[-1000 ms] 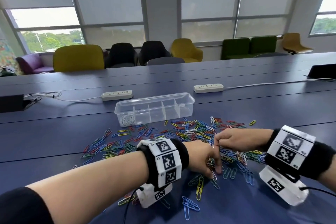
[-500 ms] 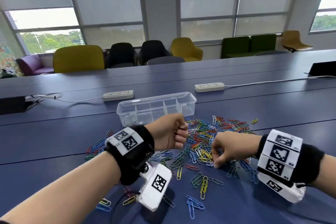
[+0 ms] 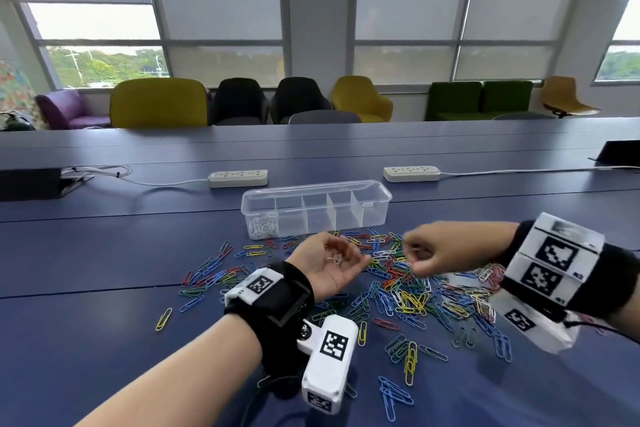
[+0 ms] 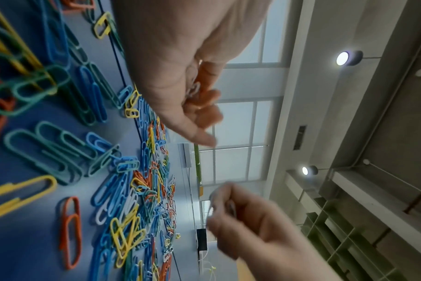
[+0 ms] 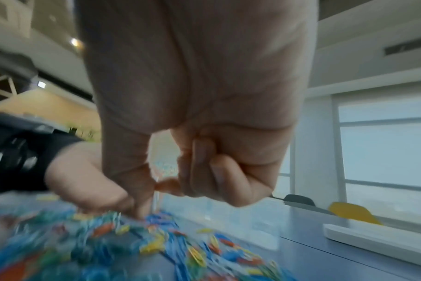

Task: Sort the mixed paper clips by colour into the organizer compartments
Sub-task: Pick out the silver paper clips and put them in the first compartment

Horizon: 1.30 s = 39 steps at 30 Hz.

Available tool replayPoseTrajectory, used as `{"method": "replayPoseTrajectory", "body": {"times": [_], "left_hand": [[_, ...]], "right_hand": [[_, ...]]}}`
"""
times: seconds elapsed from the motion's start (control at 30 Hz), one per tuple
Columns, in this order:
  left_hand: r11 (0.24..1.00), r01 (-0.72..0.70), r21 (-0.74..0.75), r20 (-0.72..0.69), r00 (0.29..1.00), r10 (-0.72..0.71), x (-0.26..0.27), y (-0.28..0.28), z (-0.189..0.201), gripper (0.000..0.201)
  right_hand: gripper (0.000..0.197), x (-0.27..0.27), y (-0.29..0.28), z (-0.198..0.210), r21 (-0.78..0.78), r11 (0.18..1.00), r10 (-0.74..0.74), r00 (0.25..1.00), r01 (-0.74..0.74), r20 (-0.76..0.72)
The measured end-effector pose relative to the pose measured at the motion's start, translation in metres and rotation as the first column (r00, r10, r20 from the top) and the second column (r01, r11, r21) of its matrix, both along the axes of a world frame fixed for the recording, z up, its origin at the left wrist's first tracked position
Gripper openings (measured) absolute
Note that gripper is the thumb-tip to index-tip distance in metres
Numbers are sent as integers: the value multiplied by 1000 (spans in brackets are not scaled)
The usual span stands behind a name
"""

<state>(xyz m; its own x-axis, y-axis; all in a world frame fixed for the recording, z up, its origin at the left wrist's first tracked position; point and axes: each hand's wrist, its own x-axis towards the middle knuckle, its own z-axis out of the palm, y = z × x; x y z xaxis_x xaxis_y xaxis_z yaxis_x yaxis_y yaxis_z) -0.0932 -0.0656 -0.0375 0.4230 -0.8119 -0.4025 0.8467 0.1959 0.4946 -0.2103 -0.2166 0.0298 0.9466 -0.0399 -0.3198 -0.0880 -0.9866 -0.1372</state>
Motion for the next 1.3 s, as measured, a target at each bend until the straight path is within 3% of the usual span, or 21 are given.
{"method": "replayPoseTrajectory", "body": {"times": [0.1,0.17,0.27,0.4,0.5,0.57,0.7,0.8,0.87,0.93,1.0,1.07,1.13,1.27,1.3], "left_hand": [[999,27,-42,-16,999,-28,-5,-7,-3,39],[996,49,-81,-24,998,-51,-8,-11,-4,42],[994,30,-103,-16,999,-31,-5,-11,-6,36],[998,-5,-56,-102,995,-1,2,-8,-7,27],[999,3,52,-49,999,-1,9,-5,-4,27],[992,63,113,37,997,-68,13,-4,0,29],[978,163,131,136,974,-181,14,-6,14,36],[949,184,254,277,927,-254,12,-10,18,35],[878,122,462,492,788,-369,9,-14,19,34],[748,-4,664,646,508,-570,5,-18,26,30],[619,-190,762,647,185,-740,5,-25,30,26],[557,-302,774,579,-22,-815,5,-32,30,24],[521,-351,778,513,-124,-849,7,-38,26,21],[461,-418,783,396,-237,-887,12,-43,16,26],[459,-428,779,383,-255,-888,12,-42,14,27]], "right_hand": [[20,23,23,7,57,997,48,997,-51,57],[7,37,39,4,6,996,83,992,-84,99],[23,51,47,-3,-32,996,92,975,-87,201],[25,48,39,0,159,983,10,897,-89,442],[19,37,23,4,277,955,-72,817,-110,572],[14,31,9,2,262,963,-87,836,-70,541],[16,24,-12,-16,178,984,-40,984,9,175],[14,21,-17,-30,150,989,-11,1000,11,-3],[14,20,-18,-37,140,990,-11,999,16,-38],[15,20,-17,-41,93,995,-23,999,27,-41],[25,21,-15,-45,27,998,-56,997,58,-47],[45,21,-13,-49,-7,995,-96,994,95,-49],[51,21,-13,-52,9,992,-122,992,122,-27],[20,19,-14,-54,126,985,-117,993,118,-22],[19,19,-14,-55,150,982,-109,994,112,-28]]}}
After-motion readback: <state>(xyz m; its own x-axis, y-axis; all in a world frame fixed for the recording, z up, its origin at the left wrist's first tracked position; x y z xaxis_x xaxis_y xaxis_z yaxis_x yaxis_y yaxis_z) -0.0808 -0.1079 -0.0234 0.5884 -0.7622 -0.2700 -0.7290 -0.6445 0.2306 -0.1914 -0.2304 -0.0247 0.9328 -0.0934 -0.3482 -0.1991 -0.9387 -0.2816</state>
